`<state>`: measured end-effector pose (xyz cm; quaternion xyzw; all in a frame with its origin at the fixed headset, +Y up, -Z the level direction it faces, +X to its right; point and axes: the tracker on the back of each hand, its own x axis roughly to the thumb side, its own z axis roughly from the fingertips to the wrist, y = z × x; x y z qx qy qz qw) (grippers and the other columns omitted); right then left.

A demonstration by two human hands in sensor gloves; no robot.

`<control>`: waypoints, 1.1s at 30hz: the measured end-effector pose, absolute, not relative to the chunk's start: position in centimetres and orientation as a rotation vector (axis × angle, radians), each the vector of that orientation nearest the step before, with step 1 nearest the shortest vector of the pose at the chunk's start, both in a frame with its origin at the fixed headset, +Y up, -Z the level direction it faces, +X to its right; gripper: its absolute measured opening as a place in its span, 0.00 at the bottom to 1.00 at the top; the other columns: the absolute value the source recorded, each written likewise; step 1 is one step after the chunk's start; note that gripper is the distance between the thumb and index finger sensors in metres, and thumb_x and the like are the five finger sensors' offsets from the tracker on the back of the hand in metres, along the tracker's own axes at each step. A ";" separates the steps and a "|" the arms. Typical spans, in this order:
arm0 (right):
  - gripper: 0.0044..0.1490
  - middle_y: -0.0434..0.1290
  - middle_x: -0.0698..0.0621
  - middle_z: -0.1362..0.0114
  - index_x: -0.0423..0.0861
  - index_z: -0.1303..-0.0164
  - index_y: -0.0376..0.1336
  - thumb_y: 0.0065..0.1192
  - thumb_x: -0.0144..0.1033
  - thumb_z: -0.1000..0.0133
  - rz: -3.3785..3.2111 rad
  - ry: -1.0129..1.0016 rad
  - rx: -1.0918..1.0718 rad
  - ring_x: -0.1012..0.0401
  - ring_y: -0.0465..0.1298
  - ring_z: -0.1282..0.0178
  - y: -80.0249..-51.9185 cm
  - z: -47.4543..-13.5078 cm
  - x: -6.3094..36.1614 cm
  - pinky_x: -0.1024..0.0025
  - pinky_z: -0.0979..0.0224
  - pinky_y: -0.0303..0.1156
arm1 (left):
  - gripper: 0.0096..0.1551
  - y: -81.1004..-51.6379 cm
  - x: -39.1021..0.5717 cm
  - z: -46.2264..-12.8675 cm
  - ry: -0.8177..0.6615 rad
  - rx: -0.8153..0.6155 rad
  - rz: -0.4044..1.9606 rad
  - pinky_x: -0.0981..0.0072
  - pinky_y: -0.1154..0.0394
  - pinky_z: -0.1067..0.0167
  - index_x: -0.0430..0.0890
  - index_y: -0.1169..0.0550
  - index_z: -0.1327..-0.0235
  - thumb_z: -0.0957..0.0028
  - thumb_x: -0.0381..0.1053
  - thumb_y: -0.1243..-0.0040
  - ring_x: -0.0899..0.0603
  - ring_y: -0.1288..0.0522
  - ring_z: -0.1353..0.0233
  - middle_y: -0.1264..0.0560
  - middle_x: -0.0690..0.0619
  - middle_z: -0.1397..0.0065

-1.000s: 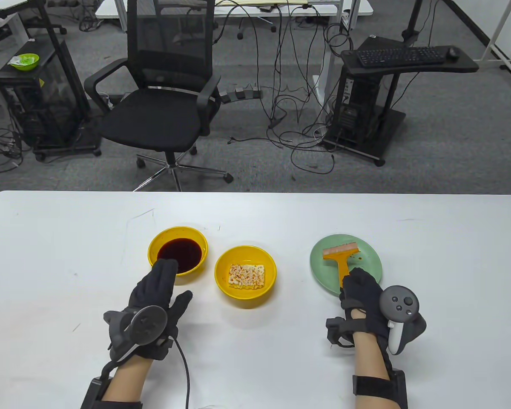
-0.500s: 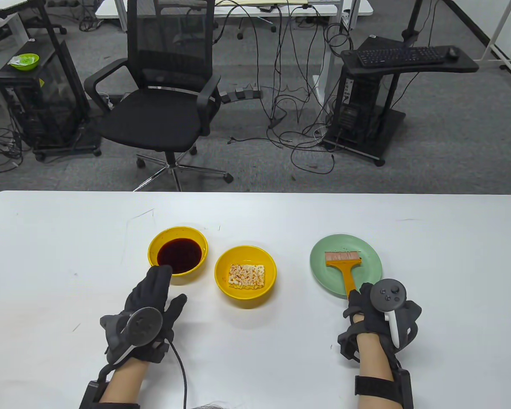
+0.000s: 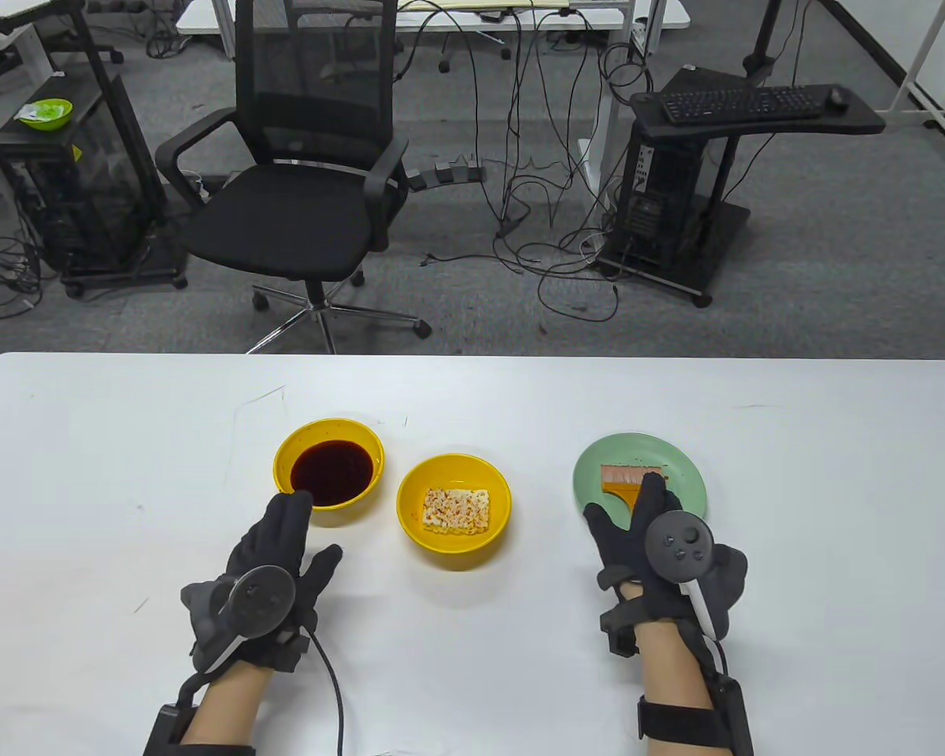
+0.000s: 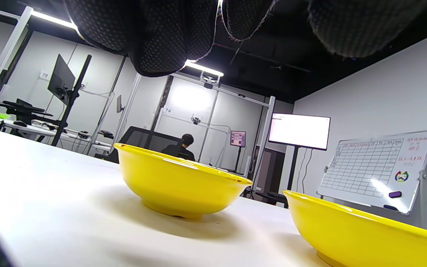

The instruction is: Dip brush into soy sauce and glaze onto rice cake

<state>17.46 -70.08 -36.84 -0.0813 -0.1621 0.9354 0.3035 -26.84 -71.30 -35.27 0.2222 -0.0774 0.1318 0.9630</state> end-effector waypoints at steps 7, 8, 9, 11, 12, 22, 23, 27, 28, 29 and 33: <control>0.64 0.57 0.35 0.16 0.39 0.18 0.46 0.57 0.75 0.48 2.426 -0.361 0.022 0.35 0.65 0.23 -70.8 -36.8 13.1 0.36 0.29 0.64 | 0.50 -71.8 -27.3 -35.5 -0.155 0.458 0.313 0.49 0.24 0.34 0.52 0.42 0.22 0.55 0.72 0.42 0.37 0.19 0.31 0.33 0.44 0.20; 0.64 0.57 0.35 0.16 0.39 0.18 0.46 0.57 0.75 0.48 2.422 -0.360 0.037 0.34 0.65 0.23 -70.9 -36.7 12.5 0.36 0.29 0.64 | 0.51 -71.8 -27.2 -35.5 -0.158 0.461 0.309 0.50 0.24 0.34 0.52 0.43 0.22 0.55 0.72 0.42 0.39 0.18 0.32 0.32 0.44 0.20; 0.64 0.57 0.35 0.16 0.39 0.18 0.46 0.57 0.75 0.48 2.429 -0.351 0.050 0.34 0.65 0.23 -71.0 -36.7 12.1 0.36 0.29 0.64 | 0.52 -71.8 -27.3 -35.6 -0.153 0.462 0.304 0.50 0.23 0.34 0.52 0.44 0.22 0.55 0.73 0.43 0.38 0.18 0.32 0.32 0.44 0.20; 0.64 0.57 0.35 0.16 0.39 0.18 0.46 0.57 0.75 0.48 2.428 -0.317 0.092 0.34 0.64 0.23 -71.3 -36.6 11.2 0.36 0.29 0.64 | 0.53 -71.8 -27.3 -35.5 -0.145 0.446 0.321 0.50 0.23 0.35 0.52 0.44 0.22 0.56 0.74 0.43 0.39 0.18 0.33 0.33 0.44 0.20; 0.64 0.57 0.35 0.16 0.39 0.18 0.46 0.57 0.75 0.48 2.425 -0.308 0.099 0.34 0.64 0.23 -71.5 -36.6 11.0 0.36 0.29 0.64 | 0.53 -71.8 -27.3 -35.5 -0.145 0.444 0.330 0.50 0.23 0.35 0.51 0.44 0.22 0.56 0.74 0.43 0.38 0.17 0.33 0.33 0.44 0.20; 0.67 0.53 0.34 0.15 0.39 0.17 0.43 0.51 0.79 0.50 2.438 -0.278 0.185 0.33 0.61 0.21 -72.2 -36.6 10.0 0.35 0.28 0.62 | 0.57 -72.7 -26.2 -36.0 -0.154 0.368 0.235 0.44 0.29 0.31 0.50 0.44 0.22 0.61 0.72 0.37 0.37 0.25 0.25 0.38 0.43 0.18; 0.67 0.53 0.34 0.15 0.39 0.17 0.43 0.51 0.79 0.49 2.437 -0.269 0.188 0.33 0.61 0.21 -72.2 -36.6 9.9 0.35 0.28 0.62 | 0.57 -72.9 -26.2 -36.0 -0.153 0.356 0.266 0.44 0.29 0.30 0.50 0.44 0.22 0.62 0.71 0.36 0.36 0.25 0.25 0.37 0.43 0.18; 0.67 0.51 0.34 0.15 0.38 0.18 0.39 0.51 0.78 0.48 2.404 -0.234 0.231 0.33 0.60 0.21 -72.6 -36.6 9.7 0.35 0.27 0.61 | 0.58 -73.3 -26.2 -36.2 -0.164 0.302 0.326 0.42 0.31 0.29 0.50 0.45 0.22 0.62 0.70 0.36 0.35 0.27 0.24 0.37 0.43 0.18; 0.67 0.51 0.33 0.15 0.38 0.18 0.39 0.52 0.77 0.48 2.392 -0.247 0.234 0.33 0.60 0.21 -72.7 -36.6 9.7 0.35 0.27 0.61 | 0.58 -73.4 -26.1 -36.2 -0.166 0.294 0.317 0.42 0.32 0.29 0.50 0.45 0.22 0.62 0.70 0.36 0.35 0.27 0.23 0.37 0.43 0.18; 0.67 0.52 0.33 0.15 0.37 0.18 0.40 0.53 0.77 0.48 2.398 -0.252 0.223 0.32 0.60 0.21 -72.7 -36.6 9.6 0.35 0.27 0.61 | 0.58 -73.4 -26.1 -36.2 -0.168 0.293 0.312 0.42 0.32 0.29 0.50 0.46 0.22 0.62 0.70 0.35 0.35 0.27 0.23 0.37 0.43 0.18; 0.67 0.52 0.33 0.15 0.38 0.18 0.39 0.53 0.77 0.48 2.429 -0.263 0.252 0.32 0.60 0.21 -72.5 -36.5 9.2 0.35 0.27 0.61 | 0.61 -73.4 -26.2 -36.3 -0.175 0.287 0.331 0.41 0.33 0.28 0.50 0.47 0.22 0.64 0.69 0.32 0.34 0.29 0.21 0.40 0.42 0.17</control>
